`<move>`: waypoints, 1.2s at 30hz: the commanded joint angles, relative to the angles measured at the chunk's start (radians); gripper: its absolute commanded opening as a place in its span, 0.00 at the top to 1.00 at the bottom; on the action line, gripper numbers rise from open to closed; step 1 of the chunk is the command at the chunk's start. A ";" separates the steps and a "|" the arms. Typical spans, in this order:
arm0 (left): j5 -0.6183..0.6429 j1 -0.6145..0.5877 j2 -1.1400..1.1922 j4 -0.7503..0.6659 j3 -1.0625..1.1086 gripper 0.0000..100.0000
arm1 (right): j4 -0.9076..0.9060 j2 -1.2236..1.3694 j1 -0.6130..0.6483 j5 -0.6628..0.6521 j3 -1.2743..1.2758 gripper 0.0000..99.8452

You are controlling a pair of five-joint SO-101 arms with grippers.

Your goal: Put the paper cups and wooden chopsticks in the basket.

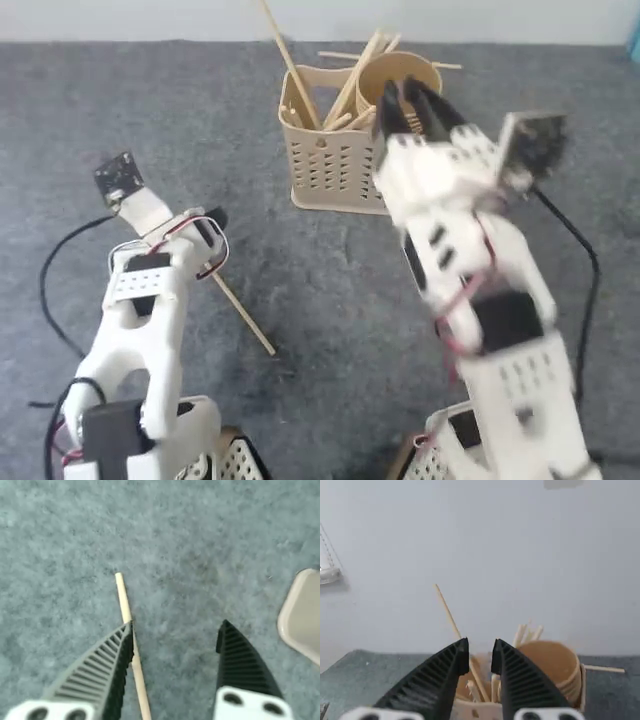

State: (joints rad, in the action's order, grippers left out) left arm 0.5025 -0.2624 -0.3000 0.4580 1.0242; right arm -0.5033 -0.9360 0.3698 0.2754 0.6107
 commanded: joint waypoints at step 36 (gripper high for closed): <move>0.091 -0.049 0.330 0.353 -0.354 0.74 | -0.441 -0.880 -0.012 -0.049 1.036 0.92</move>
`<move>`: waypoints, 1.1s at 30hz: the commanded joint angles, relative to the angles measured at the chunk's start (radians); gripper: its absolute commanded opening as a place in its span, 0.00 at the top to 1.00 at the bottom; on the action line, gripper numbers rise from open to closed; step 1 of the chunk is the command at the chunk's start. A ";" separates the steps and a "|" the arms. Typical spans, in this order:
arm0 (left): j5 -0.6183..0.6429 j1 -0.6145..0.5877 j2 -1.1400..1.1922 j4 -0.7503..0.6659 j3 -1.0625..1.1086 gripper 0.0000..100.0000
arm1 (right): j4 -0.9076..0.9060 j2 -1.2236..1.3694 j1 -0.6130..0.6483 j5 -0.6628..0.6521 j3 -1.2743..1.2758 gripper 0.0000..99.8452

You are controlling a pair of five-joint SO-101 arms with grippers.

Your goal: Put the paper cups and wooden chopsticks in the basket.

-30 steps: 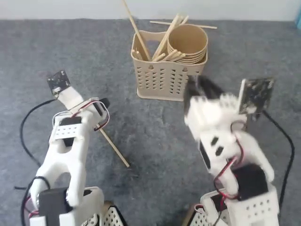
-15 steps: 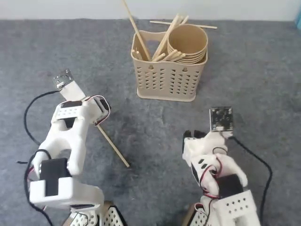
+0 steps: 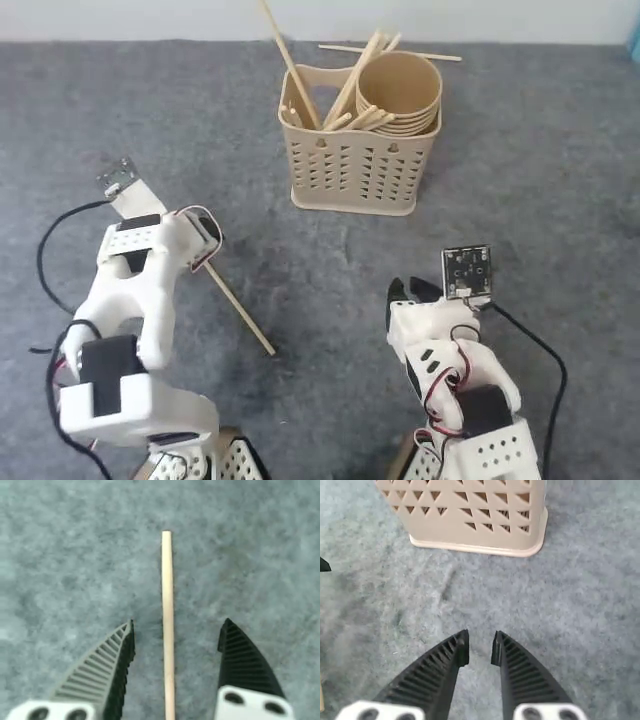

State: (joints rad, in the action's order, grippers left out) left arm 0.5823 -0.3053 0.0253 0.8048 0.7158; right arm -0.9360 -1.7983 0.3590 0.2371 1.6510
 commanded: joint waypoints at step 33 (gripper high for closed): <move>-0.092 0.018 -0.488 0.002 -0.027 0.99 | 0.036 -0.015 0.019 -0.009 0.034 0.92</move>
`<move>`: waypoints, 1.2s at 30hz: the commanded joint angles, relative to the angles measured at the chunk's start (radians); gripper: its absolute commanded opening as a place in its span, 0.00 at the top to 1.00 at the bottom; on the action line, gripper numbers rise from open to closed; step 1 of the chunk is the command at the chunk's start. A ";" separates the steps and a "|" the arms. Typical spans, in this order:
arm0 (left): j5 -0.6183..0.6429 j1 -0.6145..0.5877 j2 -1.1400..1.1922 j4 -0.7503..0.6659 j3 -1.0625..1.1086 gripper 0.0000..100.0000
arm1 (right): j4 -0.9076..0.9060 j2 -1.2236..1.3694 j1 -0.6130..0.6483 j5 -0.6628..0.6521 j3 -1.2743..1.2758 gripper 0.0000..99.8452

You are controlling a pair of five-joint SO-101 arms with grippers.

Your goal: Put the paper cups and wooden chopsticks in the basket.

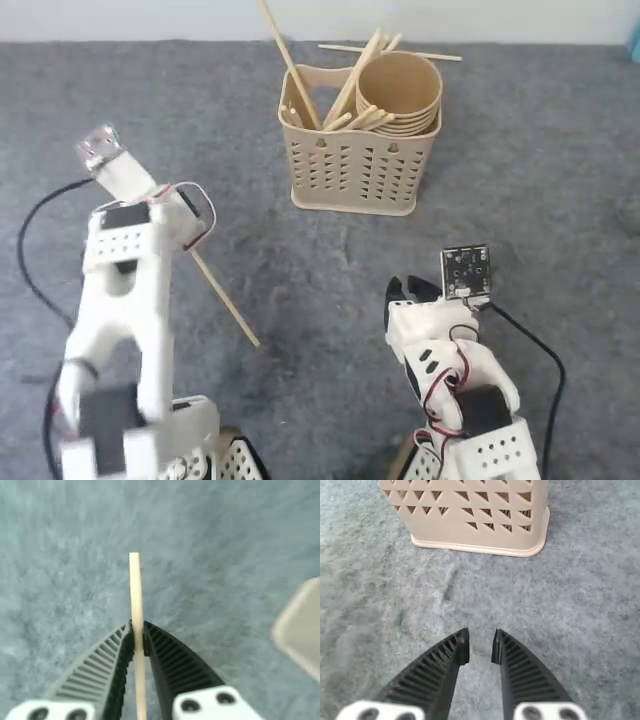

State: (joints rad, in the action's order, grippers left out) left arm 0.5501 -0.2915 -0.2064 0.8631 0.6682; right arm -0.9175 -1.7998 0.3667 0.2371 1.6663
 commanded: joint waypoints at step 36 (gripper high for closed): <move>-0.450 0.497 -0.485 -1.258 0.042 0.99 | 0.022 -0.013 0.007 -0.015 0.018 0.92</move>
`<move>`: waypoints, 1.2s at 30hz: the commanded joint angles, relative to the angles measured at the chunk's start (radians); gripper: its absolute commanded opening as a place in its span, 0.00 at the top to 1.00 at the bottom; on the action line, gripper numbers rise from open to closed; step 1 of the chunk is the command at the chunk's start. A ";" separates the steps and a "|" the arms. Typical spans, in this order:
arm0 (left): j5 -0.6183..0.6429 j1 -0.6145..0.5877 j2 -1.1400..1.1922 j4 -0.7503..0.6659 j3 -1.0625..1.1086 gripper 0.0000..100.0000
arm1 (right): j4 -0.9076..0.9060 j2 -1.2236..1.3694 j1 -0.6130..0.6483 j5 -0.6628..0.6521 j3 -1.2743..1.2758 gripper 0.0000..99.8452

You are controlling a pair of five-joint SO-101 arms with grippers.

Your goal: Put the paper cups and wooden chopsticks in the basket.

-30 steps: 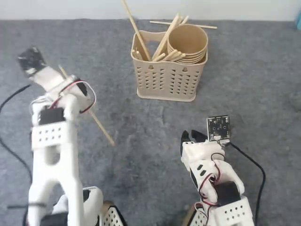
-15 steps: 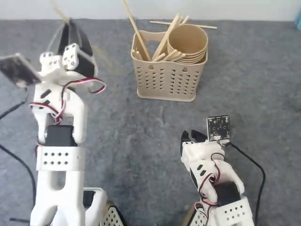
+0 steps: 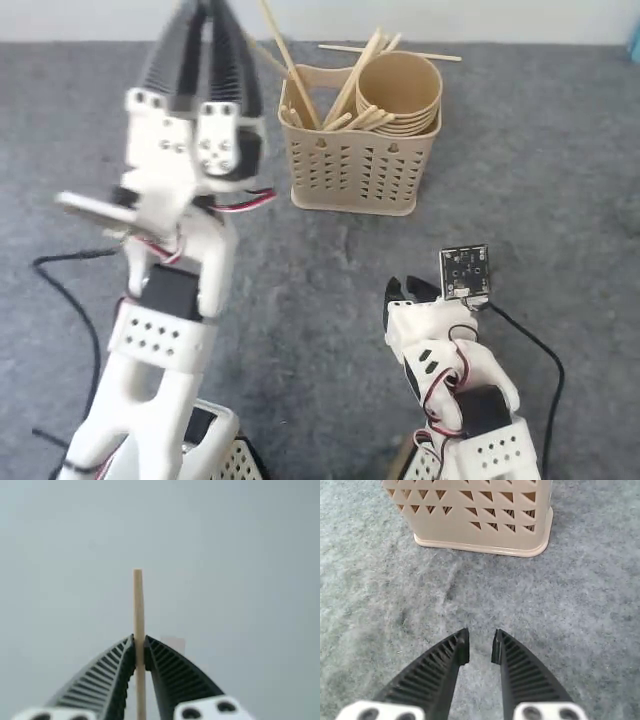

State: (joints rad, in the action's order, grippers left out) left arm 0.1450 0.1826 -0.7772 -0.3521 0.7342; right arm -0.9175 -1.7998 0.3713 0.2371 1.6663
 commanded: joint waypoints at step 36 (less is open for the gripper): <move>-0.032 -0.014 0.044 0.387 0.082 0.67 | 0.024 -0.013 0.007 -0.015 0.018 0.92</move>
State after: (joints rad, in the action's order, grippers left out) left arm 0.1020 0.1949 -0.5363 0.0084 0.7495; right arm -0.9175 -1.7998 0.3713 0.2355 1.6663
